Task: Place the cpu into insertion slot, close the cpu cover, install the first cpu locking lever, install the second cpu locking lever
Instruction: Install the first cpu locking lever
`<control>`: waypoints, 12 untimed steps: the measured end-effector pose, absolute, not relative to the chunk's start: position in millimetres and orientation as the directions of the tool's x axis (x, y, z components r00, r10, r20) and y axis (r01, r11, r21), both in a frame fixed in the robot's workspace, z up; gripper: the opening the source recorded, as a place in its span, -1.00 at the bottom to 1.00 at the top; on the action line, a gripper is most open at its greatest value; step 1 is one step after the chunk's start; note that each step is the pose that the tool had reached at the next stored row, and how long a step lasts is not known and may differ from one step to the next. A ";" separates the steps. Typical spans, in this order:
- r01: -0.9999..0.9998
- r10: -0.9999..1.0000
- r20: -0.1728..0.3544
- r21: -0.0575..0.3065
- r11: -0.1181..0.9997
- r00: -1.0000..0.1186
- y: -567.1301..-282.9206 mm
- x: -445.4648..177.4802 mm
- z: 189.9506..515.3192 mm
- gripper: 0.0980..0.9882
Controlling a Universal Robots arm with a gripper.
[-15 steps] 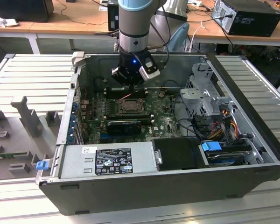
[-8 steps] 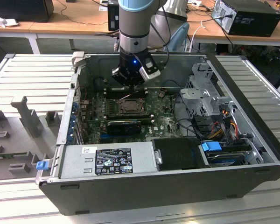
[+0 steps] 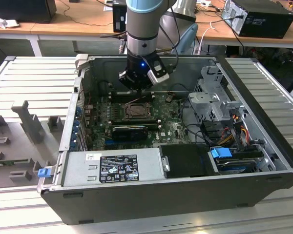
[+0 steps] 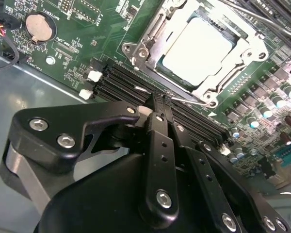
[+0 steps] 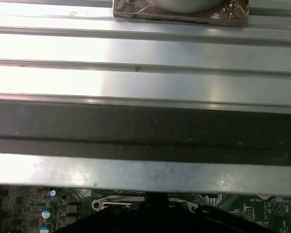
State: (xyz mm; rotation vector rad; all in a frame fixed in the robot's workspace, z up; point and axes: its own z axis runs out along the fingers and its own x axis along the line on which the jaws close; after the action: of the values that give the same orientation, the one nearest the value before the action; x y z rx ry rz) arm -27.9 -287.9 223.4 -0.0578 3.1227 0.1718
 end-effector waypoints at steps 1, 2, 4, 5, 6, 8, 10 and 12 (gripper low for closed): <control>-0.038 -0.036 -0.016 0.109 0.993 -0.999 -287.5 -26.4 222.4 -0.98; -0.038 -0.036 -0.016 0.109 0.993 -0.999 -287.3 -24.6 220.9 -0.98; -0.038 -0.036 -0.015 0.109 0.993 -0.999 -287.2 -22.0 218.3 -0.98; -0.038 -0.036 -0.016 0.109 0.993 -0.999 -287.2 -21.4 217.7 -0.98; -0.038 -0.036 -0.015 0.109 0.993 -0.999 -287.2 -20.8 216.7 -0.98; -0.037 -0.036 -0.016 0.109 0.993 -0.999 -287.1 -20.5 215.2 -0.98; -0.038 -0.036 -0.016 0.109 0.993 -0.999 -287.2 -20.5 213.2 -0.98; -0.038 -0.036 -0.016 0.108 0.993 -0.999 -287.2 -20.1 209.0 -0.98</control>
State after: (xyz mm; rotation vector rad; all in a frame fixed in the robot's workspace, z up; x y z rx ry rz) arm -20.1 -287.2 209.0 -0.0579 3.1229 0.1700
